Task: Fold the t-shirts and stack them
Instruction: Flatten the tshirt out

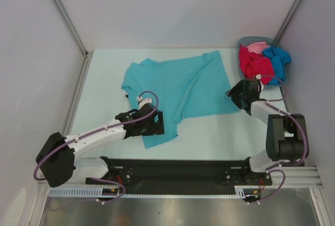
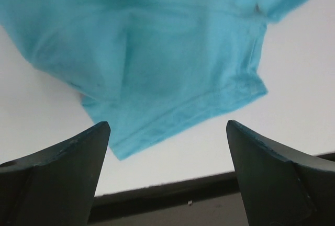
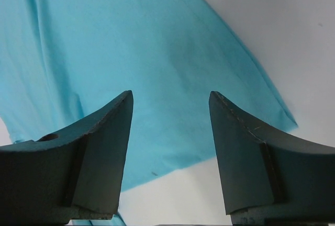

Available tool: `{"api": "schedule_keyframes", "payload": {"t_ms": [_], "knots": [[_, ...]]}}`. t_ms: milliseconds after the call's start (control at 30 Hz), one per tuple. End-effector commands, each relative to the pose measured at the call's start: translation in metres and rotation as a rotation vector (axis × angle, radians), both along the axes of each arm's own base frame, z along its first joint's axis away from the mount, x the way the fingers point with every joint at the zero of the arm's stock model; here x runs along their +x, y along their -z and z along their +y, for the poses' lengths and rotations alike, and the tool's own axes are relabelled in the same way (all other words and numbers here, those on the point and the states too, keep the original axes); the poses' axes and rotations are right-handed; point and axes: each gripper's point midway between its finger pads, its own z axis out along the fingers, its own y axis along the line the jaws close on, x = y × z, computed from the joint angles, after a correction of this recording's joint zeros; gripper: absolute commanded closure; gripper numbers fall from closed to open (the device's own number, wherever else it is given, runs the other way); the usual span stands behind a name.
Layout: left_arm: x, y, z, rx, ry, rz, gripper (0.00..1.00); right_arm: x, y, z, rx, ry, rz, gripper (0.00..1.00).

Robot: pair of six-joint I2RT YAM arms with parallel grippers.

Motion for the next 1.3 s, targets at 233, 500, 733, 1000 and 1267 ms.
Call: {"api": "schedule_keyframes", "payload": {"t_ms": [233,500,733,1000,1267], "knots": [[0.169,-0.053,-0.004,-0.037,-0.170,-0.179,0.00,0.088,-0.057,0.051,0.072,-0.154,-0.140,0.35],[0.278,-0.052,0.018,-0.030,-0.197,-0.166,0.00,0.133,-0.076,0.060,0.101,-0.182,-0.199,0.34],[0.321,-0.042,0.060,-0.027,-0.274,-0.149,0.00,0.185,-0.044,0.049,0.085,-0.196,-0.167,0.33],[0.341,-0.006,0.114,0.005,-0.372,-0.100,0.00,0.211,-0.032,0.047,0.034,-0.215,-0.129,0.33],[0.350,0.000,0.167,0.078,-0.455,-0.085,0.00,0.208,-0.021,0.046,0.023,-0.226,-0.125,0.34]]}}
